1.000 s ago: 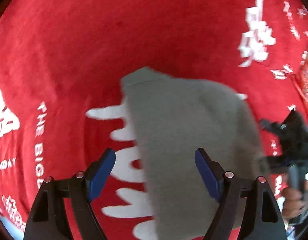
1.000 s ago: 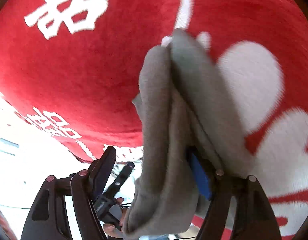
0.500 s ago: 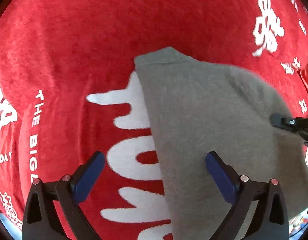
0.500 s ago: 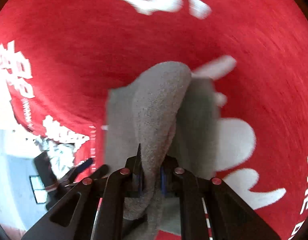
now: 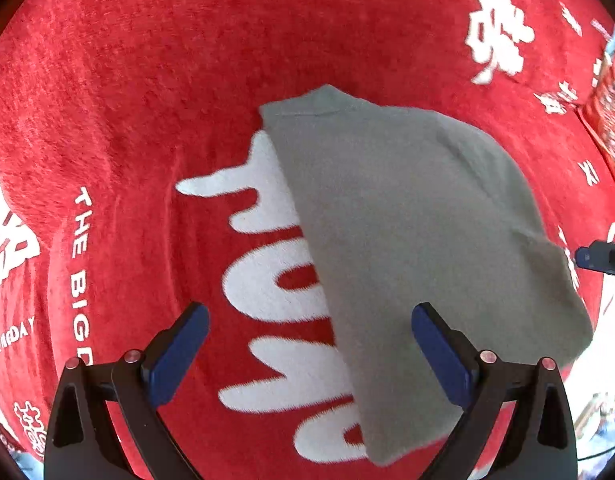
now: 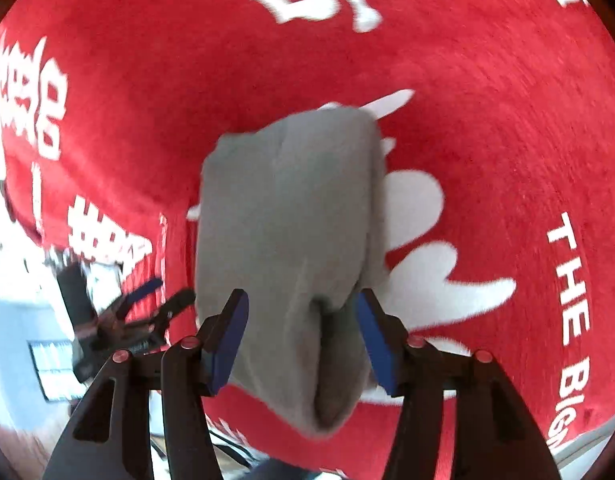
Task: Fold small clothes
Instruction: 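Release and press the folded sweater bundle with the right gripper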
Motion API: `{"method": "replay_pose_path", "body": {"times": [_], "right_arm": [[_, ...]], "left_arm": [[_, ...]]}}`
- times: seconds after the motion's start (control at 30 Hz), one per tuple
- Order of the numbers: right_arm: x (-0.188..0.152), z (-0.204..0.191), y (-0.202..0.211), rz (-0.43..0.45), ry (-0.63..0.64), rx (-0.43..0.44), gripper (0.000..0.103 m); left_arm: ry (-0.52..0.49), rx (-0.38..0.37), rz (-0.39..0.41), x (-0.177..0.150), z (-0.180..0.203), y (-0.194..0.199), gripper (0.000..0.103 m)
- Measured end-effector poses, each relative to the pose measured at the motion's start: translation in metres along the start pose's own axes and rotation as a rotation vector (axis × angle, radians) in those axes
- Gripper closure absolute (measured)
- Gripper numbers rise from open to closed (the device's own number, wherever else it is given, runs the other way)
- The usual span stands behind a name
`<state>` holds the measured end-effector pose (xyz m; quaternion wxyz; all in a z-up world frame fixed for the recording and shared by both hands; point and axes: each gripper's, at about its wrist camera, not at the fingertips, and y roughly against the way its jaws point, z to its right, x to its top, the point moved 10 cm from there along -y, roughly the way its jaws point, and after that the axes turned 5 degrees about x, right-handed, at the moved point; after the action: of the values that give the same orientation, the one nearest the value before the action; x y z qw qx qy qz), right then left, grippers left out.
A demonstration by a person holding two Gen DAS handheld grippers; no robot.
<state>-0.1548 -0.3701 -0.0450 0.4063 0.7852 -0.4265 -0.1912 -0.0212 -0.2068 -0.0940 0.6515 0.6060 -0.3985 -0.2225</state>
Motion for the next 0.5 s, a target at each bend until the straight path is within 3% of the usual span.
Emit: {"method": "replay_pose_path", "body": {"times": [0.03,0.07,0.17,0.27,0.3,0.37,0.43,0.5], "right_arm": [[-0.006,-0.006,-0.001,-0.009,0.025,-0.01,0.091],[-0.014,-0.008,-0.004,-0.03,0.042,-0.028,0.096],[-0.038,0.005,-0.027,-0.095,0.087,-0.118,0.096],[-0.062,0.045,-0.046,-0.157,0.085,-0.242,0.096],[-0.064,0.054,-0.048,-0.149,0.08,-0.244,0.096],[-0.062,0.057,-0.045,-0.13,0.075,-0.234,0.088],[-0.061,0.061,-0.038,-0.123,0.076,-0.283,0.076],[-0.063,0.064,-0.029,-0.126,0.07,-0.327,0.076]], "left_arm": [[-0.015,0.001,-0.006,-0.005,0.005,-0.001,0.001],[-0.026,0.01,-0.014,-0.009,0.007,-0.004,0.001],[-0.061,0.053,-0.045,-0.03,0.01,-0.021,0.001],[-0.084,0.054,-0.057,-0.05,0.01,-0.032,0.001],[-0.093,0.046,-0.049,-0.057,0.01,-0.033,0.001],[-0.093,0.032,-0.049,-0.062,0.008,-0.033,0.001],[-0.095,0.026,-0.055,-0.065,0.005,-0.03,0.001],[-0.102,0.036,-0.058,-0.066,0.004,-0.028,0.001]]}}
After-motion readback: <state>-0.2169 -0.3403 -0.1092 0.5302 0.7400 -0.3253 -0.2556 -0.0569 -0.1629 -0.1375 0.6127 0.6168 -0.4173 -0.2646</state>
